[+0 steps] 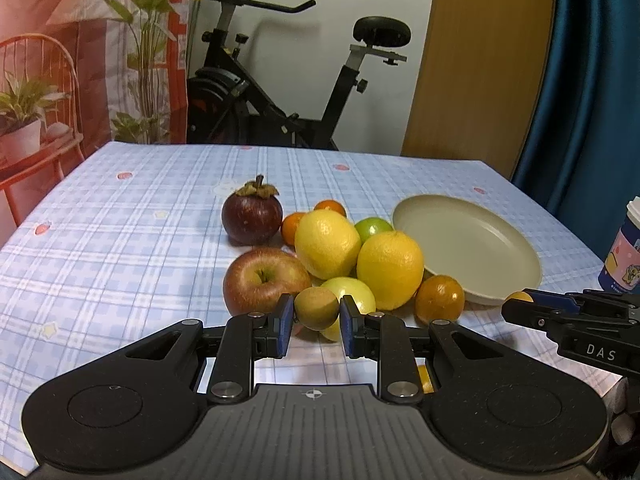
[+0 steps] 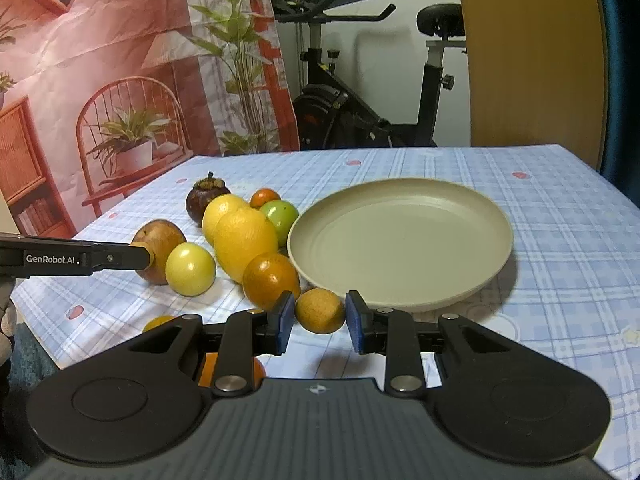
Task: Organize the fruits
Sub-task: 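Carry both small fruits over the beige plate and open both tools to drop them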
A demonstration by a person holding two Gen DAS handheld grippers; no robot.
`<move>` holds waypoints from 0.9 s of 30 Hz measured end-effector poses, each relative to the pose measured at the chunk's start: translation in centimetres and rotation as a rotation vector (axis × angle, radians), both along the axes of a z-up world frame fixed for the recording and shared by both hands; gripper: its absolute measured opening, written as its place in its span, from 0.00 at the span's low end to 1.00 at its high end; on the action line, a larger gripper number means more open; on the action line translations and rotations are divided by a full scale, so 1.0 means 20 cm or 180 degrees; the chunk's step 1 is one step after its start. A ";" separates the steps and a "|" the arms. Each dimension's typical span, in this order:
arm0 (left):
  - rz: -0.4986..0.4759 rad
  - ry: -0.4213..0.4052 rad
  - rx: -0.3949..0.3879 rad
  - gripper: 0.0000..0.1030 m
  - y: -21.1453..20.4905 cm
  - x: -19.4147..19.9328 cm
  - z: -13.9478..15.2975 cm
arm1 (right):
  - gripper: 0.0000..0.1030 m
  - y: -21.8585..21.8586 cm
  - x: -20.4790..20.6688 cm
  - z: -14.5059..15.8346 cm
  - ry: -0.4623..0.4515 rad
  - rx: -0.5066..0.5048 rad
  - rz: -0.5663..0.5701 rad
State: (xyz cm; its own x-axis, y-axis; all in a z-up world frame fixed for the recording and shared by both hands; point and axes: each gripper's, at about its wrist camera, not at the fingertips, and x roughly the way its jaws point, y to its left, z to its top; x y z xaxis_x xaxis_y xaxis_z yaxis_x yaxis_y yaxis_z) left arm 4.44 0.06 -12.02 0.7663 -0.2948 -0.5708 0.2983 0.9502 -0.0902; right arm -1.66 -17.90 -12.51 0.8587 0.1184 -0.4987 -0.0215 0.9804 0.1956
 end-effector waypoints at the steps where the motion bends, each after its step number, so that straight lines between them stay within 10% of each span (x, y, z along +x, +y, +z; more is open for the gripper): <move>1: 0.0002 -0.0023 0.0003 0.26 0.00 0.00 0.01 | 0.29 0.00 0.00 0.00 -0.0019 -0.0004 -0.0003; 18: -0.0354 -0.0398 0.0043 0.26 -0.21 0.11 0.17 | 0.29 -0.01 0.08 0.02 -0.0308 -0.0191 -0.0058; 27: -0.0603 -0.0140 0.0105 0.26 -0.45 0.39 0.08 | 0.29 -0.03 0.21 -0.05 -0.0271 -0.0174 -0.0032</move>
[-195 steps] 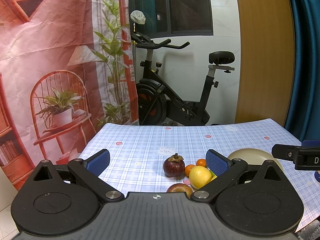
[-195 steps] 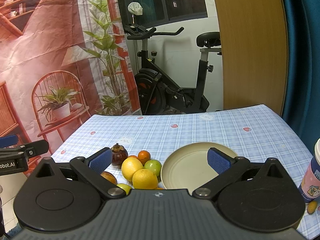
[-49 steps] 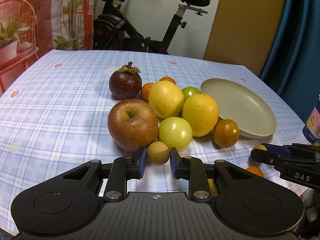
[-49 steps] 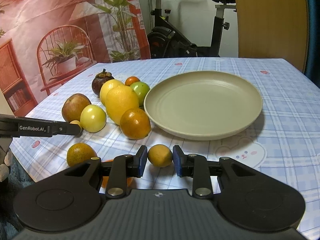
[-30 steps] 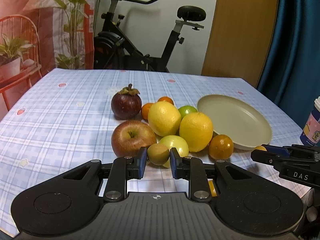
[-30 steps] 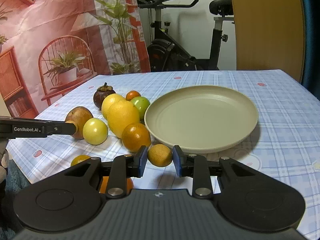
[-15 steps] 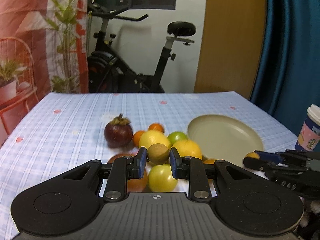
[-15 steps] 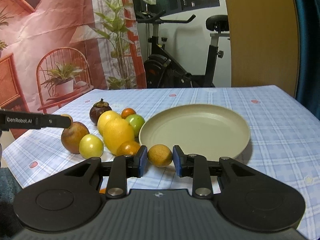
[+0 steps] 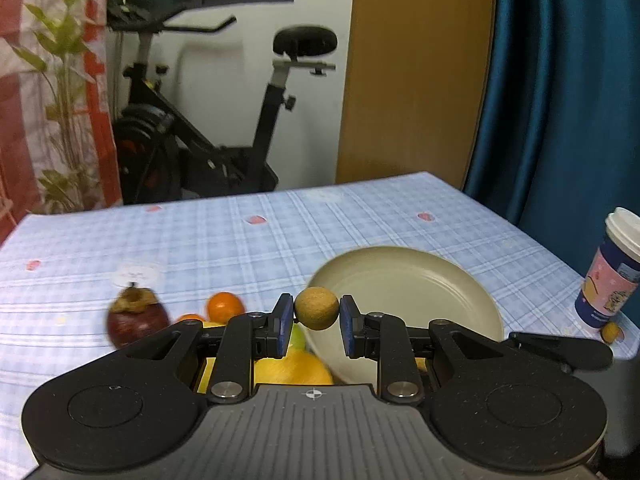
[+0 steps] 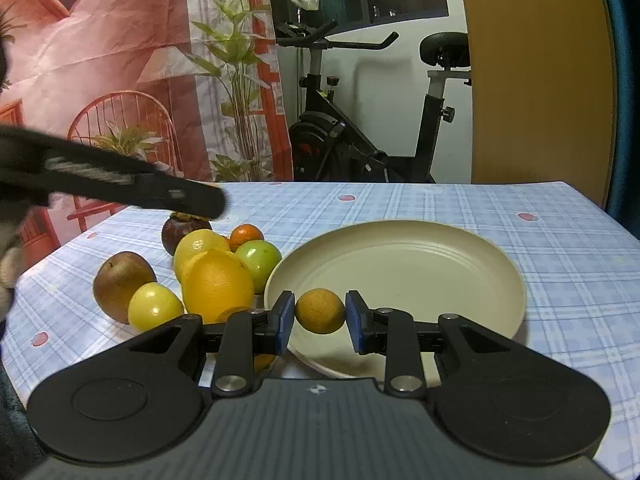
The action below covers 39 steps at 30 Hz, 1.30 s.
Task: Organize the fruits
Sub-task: 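Carry both small fruits over the beige plate and open both tools to drop them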
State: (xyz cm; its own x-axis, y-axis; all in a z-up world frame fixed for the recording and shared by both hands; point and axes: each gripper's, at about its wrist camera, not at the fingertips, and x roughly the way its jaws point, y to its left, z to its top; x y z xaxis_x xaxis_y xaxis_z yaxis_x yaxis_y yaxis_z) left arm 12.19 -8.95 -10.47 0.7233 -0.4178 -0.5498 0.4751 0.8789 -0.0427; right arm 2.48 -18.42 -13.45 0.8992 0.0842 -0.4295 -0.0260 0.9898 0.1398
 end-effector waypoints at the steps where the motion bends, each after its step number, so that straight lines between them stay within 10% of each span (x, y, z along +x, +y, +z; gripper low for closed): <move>1: -0.0020 0.0035 0.0016 0.26 -0.02 0.03 -0.01 | 0.29 0.00 0.01 0.00 0.0007 -0.0002 0.0004; 17: -0.0064 0.0343 0.0193 0.26 -0.13 0.19 -0.12 | 0.29 -0.05 0.09 -0.02 0.0127 0.0172 0.0005; 21: -0.0053 0.0342 0.0180 0.40 -0.13 0.19 -0.10 | 0.30 -0.05 0.09 -0.02 0.0134 0.0163 -0.0007; 39: 0.0262 0.0227 0.0042 0.48 0.15 -0.05 0.00 | 0.36 -0.01 -0.01 0.00 0.0035 0.0048 0.0010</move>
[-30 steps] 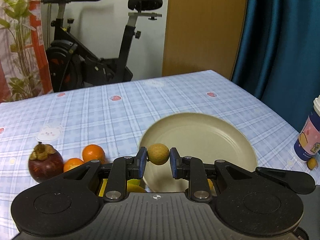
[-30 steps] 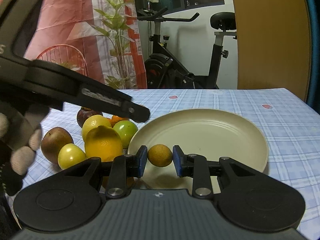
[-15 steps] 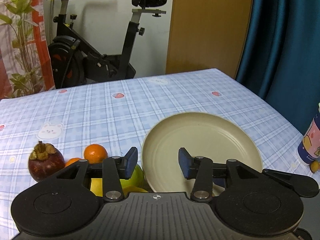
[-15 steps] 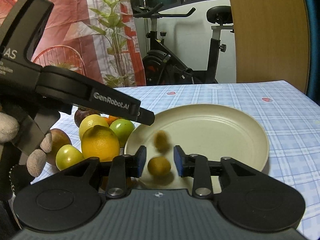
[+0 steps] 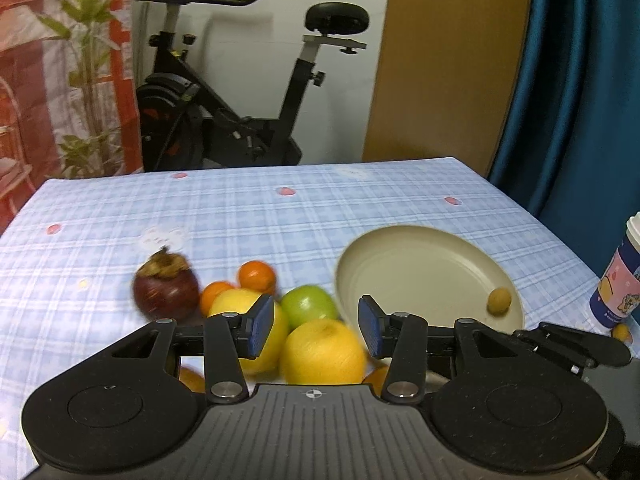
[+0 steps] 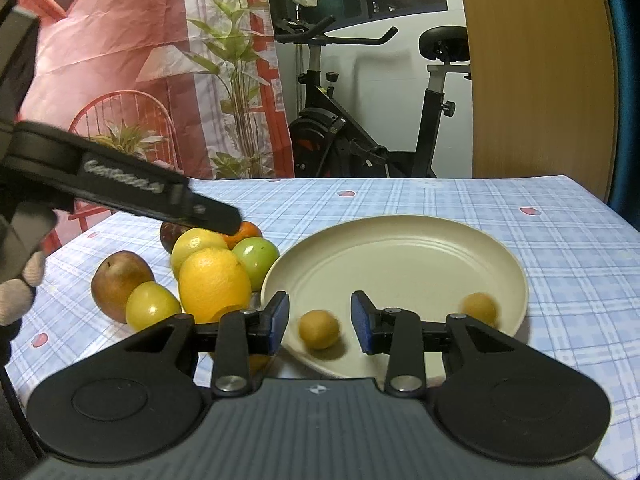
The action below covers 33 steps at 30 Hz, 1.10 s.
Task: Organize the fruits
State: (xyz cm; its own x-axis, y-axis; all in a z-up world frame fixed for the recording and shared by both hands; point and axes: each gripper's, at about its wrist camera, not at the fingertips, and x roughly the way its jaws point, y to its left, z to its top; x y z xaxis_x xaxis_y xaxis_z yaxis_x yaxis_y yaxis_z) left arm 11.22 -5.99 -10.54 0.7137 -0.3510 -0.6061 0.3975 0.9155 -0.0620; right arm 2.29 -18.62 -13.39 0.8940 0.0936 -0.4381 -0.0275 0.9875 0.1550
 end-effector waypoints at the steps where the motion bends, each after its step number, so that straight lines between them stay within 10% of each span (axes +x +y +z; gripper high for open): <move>1: 0.0019 -0.0008 0.0004 0.48 0.02 -0.02 0.00 | 0.36 0.00 -0.01 0.00 0.0003 -0.0001 0.0008; 33: 0.0294 0.0110 -0.0201 0.48 0.36 -0.31 -0.04 | 0.36 0.14 -0.16 0.07 -0.0013 -0.0170 0.0184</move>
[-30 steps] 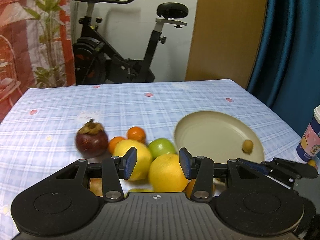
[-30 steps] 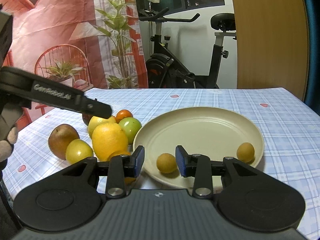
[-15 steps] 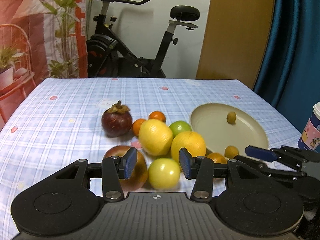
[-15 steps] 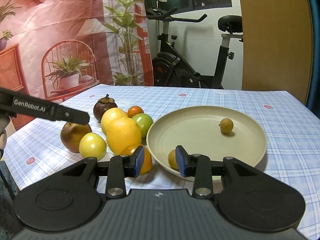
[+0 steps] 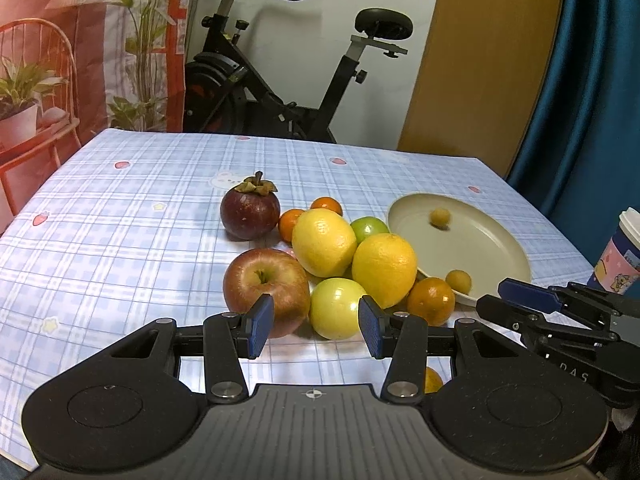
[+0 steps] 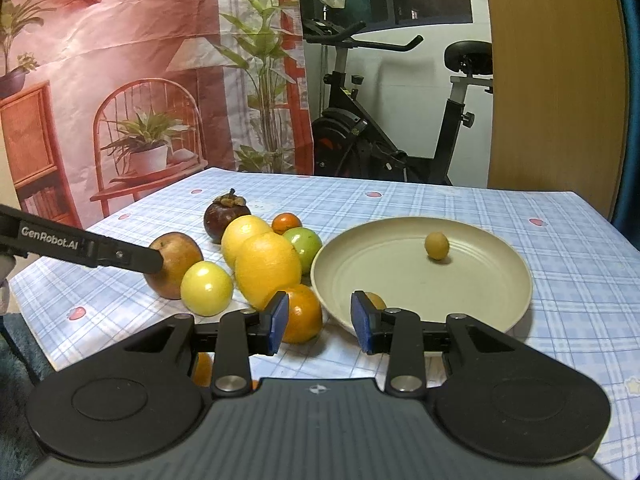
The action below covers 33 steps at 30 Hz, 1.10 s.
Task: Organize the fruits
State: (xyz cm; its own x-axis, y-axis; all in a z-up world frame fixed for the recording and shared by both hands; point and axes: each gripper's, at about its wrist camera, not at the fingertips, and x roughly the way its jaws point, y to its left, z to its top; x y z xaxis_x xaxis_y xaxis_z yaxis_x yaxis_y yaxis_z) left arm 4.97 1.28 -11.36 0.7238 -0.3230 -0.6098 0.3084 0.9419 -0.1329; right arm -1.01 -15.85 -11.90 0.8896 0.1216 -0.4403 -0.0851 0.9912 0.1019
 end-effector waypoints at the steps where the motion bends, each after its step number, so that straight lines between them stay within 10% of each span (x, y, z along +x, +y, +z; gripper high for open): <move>1: -0.0011 -0.0001 0.0000 0.48 0.00 -0.01 0.00 | 0.36 0.00 -0.01 0.00 -0.0001 -0.0007 0.0006; 33: -0.0635 0.0536 -0.0194 0.55 -0.13 -0.06 -0.18 | 0.38 0.01 -0.07 0.00 0.0016 0.0002 0.0053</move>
State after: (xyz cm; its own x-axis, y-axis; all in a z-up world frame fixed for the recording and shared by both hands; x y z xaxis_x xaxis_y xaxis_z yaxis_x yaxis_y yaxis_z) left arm 3.74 -1.38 -14.99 0.5322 -0.4887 -0.6913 0.4558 0.8535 -0.2525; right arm -2.31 -15.74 -11.83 0.8853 0.1365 -0.4445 -0.1009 0.9896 0.1029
